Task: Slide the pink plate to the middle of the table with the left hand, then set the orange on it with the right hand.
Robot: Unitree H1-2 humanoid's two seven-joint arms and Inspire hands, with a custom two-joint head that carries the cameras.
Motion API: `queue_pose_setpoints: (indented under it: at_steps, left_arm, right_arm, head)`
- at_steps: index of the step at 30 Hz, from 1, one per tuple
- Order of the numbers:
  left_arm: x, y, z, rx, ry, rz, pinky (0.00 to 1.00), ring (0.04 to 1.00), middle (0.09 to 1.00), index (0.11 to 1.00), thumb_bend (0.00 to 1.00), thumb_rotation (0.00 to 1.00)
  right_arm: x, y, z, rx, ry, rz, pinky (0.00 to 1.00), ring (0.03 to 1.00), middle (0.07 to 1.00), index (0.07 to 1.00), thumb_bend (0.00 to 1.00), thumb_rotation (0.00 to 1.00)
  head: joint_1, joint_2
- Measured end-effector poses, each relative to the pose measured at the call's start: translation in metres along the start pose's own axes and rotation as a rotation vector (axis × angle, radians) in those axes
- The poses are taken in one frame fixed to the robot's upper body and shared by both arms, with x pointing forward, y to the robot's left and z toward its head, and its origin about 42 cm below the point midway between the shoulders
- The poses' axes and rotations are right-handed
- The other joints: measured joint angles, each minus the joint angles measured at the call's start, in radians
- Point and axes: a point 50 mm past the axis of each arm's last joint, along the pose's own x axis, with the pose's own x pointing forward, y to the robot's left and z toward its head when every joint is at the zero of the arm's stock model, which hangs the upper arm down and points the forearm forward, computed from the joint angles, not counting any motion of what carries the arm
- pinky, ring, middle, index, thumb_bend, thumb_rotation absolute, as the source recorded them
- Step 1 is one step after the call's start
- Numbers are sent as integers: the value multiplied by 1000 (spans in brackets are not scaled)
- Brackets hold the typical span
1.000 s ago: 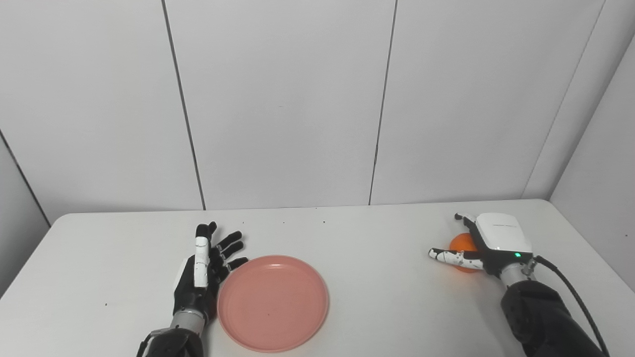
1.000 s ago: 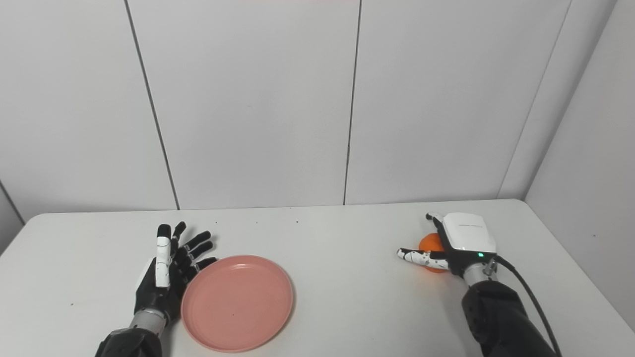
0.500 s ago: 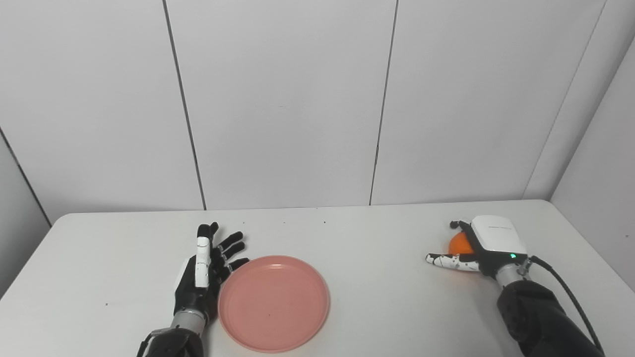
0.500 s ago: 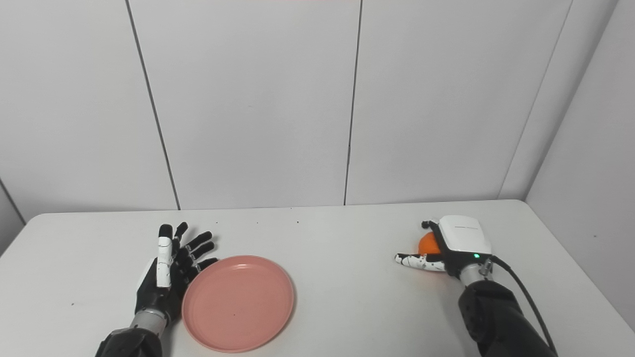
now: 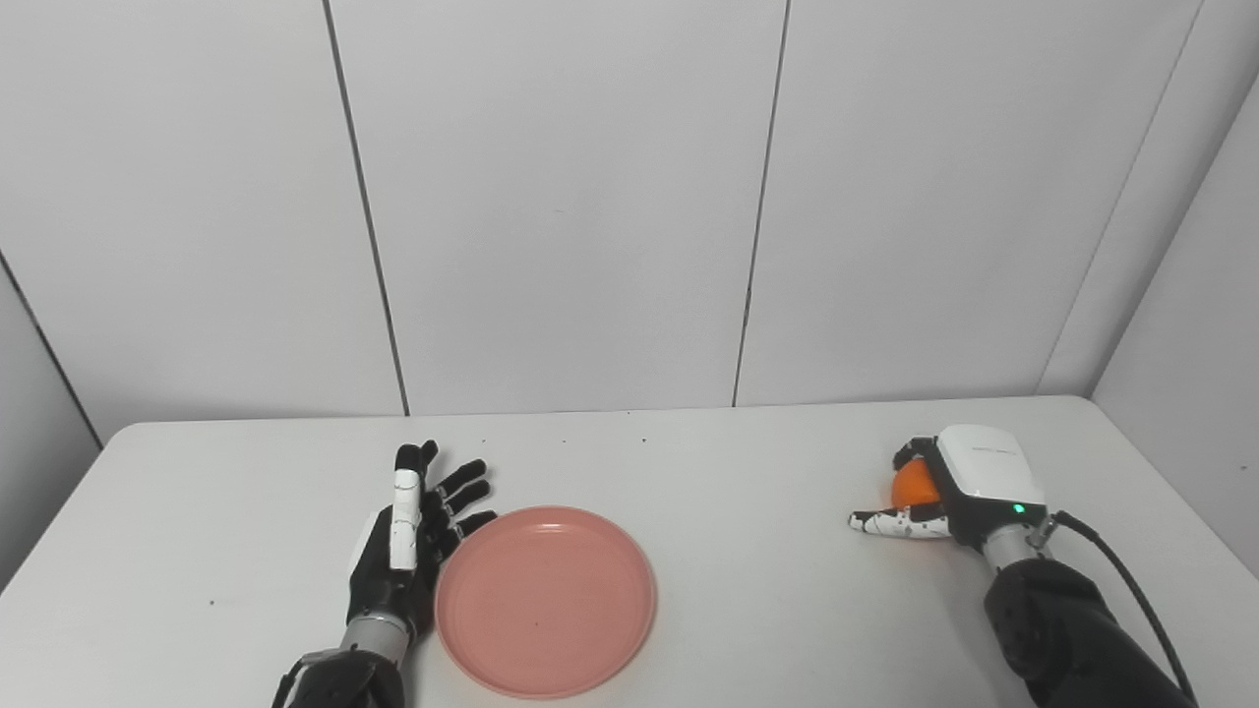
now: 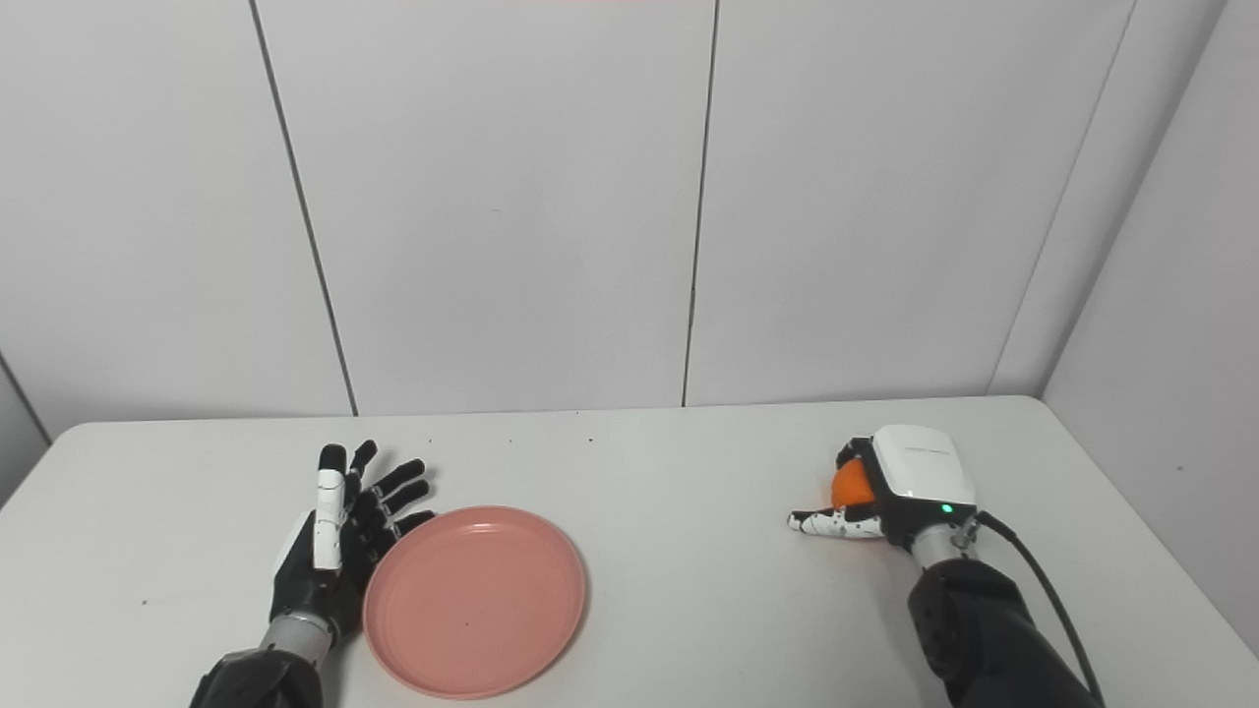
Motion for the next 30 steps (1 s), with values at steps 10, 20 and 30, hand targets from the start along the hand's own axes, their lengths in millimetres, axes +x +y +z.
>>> queue_pose_setpoints:
  at_steps: [10,20,30]
  left_arm:
    - [0,-1,0,3,6,-14,678,818,822,1000,831,1000]
    - [0,-2,0,4,7,-20,667,812,815,1000,841,1000]
    - [0,-3,0,2,7,-23,659,808,811,1000,835,1000]
  right_arm:
    - [0,1,1,22,-10,-4,165,220,287,303,654,471]
    - [-4,-3,2,46,-29,-2,187,237,303,322,663,501]
    - [-2,-53,34,43,-171,-86,203,257,330,363,663,535]
  head:
    - [-2,0]
    - [3,0]
    - [12,-2]
